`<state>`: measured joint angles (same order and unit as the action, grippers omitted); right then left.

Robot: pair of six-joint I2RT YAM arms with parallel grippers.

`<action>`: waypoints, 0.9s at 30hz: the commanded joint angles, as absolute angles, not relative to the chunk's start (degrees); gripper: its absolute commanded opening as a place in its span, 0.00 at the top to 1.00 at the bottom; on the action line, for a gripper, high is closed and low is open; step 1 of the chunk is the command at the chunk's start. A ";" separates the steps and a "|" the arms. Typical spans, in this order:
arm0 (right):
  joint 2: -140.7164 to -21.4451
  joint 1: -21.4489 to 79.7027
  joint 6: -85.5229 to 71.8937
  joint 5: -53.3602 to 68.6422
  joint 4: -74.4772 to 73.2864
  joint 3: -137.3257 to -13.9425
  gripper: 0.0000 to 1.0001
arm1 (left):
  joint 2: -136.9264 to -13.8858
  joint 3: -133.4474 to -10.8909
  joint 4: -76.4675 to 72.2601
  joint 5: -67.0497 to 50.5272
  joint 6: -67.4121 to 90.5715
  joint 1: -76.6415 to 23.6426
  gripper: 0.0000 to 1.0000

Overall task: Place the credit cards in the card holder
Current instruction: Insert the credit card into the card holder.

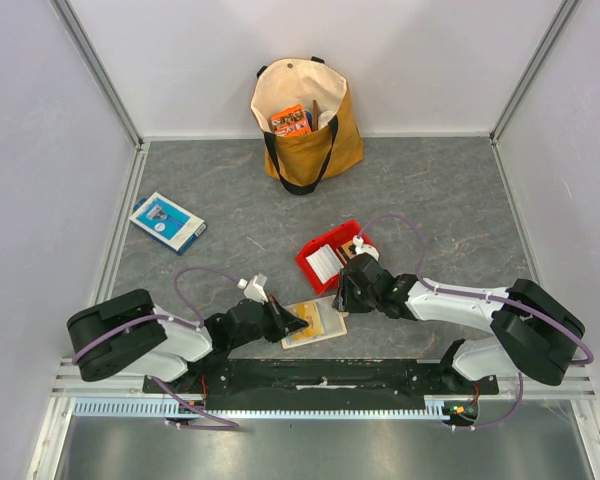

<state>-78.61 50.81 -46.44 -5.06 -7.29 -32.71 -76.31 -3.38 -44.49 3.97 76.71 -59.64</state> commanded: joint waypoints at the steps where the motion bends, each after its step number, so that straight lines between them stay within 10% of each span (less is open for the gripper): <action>1: -81.39 51.42 -45.88 -5.98 -12.75 -30.50 0.55 | -81.73 -0.26 -50.61 3.78 77.08 -60.03 0.98; 27: -81.21 51.50 -45.79 -6.59 -13.71 -31.11 0.55 | -78.58 -5.72 -24.79 3.60 84.46 -62.57 0.98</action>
